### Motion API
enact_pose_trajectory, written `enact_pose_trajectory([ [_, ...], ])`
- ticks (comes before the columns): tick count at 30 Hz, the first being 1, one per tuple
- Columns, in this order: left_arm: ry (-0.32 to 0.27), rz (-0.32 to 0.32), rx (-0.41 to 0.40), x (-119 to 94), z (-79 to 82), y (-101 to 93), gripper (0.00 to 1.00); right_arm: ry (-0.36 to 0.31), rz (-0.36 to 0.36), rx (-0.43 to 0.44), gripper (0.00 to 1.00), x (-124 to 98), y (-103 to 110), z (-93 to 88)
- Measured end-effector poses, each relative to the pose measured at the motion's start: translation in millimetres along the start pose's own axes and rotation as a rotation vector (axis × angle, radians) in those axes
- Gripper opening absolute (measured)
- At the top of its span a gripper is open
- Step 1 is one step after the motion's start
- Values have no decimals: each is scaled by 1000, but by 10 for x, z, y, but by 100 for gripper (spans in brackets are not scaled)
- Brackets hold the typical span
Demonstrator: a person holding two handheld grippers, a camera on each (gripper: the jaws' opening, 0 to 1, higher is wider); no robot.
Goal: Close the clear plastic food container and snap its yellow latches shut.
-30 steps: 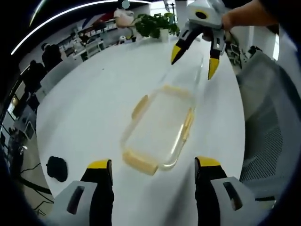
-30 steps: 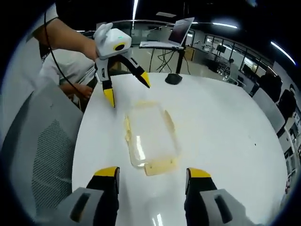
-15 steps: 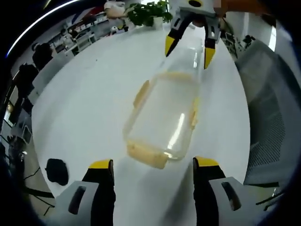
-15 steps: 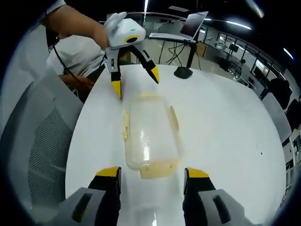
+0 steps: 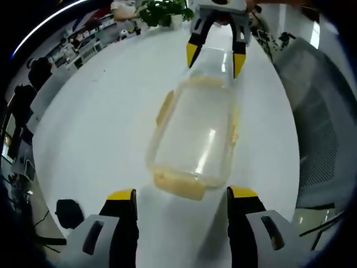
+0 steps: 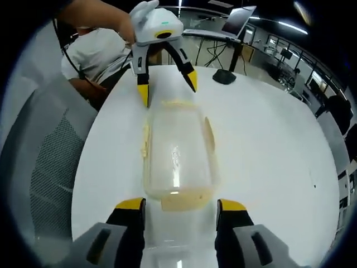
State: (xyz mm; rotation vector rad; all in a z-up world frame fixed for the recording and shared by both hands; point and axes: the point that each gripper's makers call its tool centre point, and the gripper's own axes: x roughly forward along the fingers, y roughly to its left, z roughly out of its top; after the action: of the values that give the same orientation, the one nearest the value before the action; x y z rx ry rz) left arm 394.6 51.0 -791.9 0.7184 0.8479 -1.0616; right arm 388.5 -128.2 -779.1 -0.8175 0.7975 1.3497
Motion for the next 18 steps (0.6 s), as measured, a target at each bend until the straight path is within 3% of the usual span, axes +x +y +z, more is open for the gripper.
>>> enact_pose_trajectory([
  [18,60,-80,105,84,-27,7,56,48,36,-29,47,143,23,-40],
])
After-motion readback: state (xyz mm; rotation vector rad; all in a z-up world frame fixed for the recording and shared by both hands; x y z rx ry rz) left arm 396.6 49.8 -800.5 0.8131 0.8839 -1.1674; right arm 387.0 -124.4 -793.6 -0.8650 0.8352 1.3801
